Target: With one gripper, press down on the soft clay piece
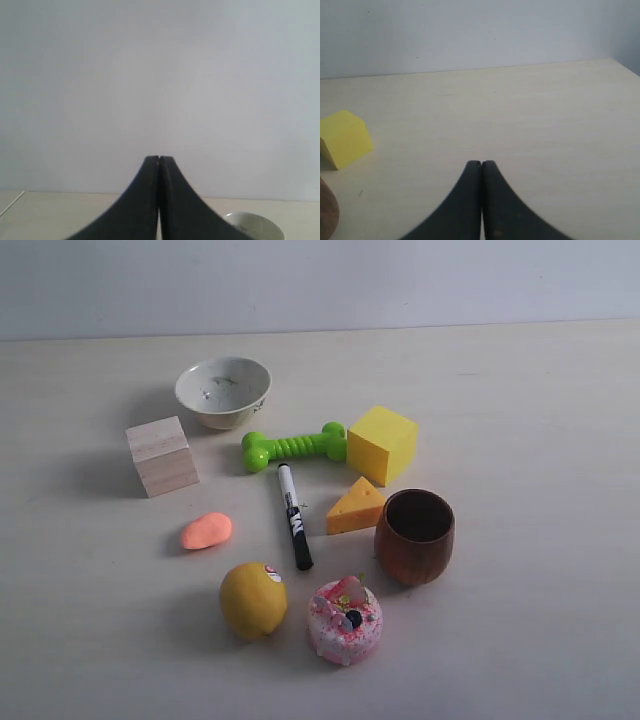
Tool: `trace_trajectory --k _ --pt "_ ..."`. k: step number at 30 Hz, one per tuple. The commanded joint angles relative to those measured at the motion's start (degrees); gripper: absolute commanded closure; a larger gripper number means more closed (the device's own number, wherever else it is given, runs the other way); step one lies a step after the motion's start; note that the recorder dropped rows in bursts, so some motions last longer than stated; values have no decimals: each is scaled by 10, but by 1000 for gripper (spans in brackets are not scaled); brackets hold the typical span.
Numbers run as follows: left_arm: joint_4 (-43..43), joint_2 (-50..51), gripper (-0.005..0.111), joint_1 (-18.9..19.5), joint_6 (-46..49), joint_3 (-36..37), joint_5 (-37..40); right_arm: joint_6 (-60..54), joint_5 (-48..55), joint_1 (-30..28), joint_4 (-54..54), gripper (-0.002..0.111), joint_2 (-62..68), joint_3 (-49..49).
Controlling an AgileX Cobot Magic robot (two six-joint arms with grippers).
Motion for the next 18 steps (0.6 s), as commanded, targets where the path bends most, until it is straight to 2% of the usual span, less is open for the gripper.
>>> trace_trajectory --k 1,4,6,12,14,18 --pt "-3 77 107 -4 31 -96 86 -1 -4 1 -3 108 -3 3" --pt "-16 137 107 -4 47 -164 144 -1 -4 1 -3 108 -3 3" --pt "-63 175 107 -4 89 -199 176 -1 -4 1 -3 108 -3 3" --pt "-312 306 107 -4 381 -304 307 -1 -4 1 -3 108 -3 3" --pt "-348 353 107 -4 407 -337 364 -1 -4 1 -3 108 -3 3" --pt "-355 468 107 -4 422 -413 485 -1 -4 1 -3 108 -3 3"
